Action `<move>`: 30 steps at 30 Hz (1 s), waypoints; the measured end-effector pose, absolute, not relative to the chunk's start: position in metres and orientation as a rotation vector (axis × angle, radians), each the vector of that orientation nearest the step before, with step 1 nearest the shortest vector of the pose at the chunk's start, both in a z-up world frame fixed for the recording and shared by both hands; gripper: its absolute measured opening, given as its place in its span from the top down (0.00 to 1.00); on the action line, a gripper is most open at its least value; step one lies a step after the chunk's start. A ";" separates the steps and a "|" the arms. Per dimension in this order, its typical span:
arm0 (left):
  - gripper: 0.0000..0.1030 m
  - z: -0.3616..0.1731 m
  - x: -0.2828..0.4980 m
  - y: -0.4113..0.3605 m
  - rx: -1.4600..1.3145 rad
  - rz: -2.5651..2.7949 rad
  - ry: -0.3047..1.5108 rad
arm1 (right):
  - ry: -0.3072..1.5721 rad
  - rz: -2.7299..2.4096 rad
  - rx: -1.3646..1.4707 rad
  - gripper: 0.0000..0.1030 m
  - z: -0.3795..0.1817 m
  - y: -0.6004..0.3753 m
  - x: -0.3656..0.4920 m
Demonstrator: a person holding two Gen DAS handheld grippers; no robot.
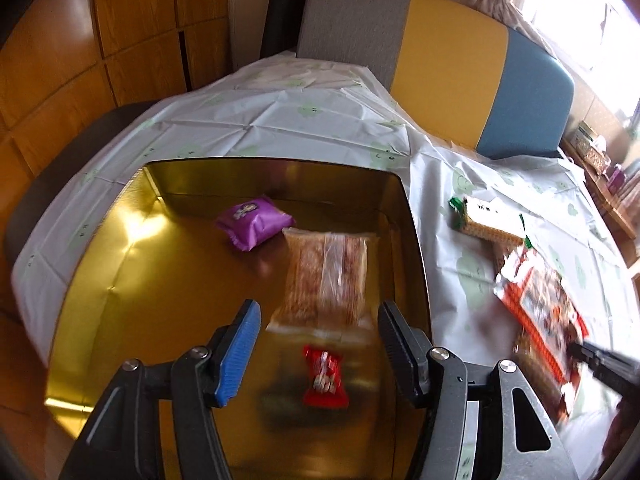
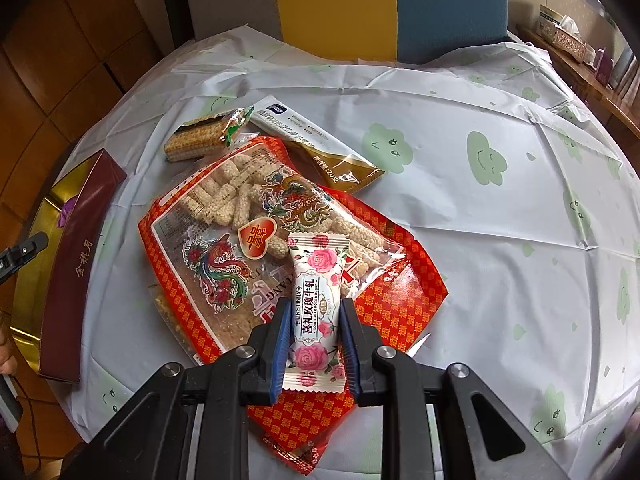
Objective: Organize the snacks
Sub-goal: 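Place the pastry pack into the gold tin with the left gripper while the right grasps the pink-rose candy bar, then carry the pink-rose candy bar to the gold tin and release it with the right gripper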
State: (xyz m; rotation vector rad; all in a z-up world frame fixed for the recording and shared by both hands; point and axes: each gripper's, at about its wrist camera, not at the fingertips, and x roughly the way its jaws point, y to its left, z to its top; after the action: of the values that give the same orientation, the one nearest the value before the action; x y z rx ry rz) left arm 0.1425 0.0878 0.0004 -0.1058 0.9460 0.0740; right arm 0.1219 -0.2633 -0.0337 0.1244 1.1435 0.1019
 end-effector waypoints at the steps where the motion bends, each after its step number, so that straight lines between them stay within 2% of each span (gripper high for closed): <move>1: 0.40 0.001 0.137 0.086 -0.093 0.076 0.944 | 1.143 0.102 0.124 0.77 -0.034 -0.263 0.122; 10: 0.36 0.002 0.086 0.082 -0.066 0.070 0.934 | 1.140 0.103 0.108 0.77 -0.033 -0.262 0.120; 30: 0.36 -0.009 0.050 0.120 -0.116 0.148 0.938 | 1.100 0.249 0.057 0.78 -0.019 -0.230 0.104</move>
State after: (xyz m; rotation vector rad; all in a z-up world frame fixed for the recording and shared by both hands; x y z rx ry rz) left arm 0.0496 0.1202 -0.0086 -0.1164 0.9384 0.1479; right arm 0.1042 -0.2298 -0.0193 0.0572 1.1004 0.2487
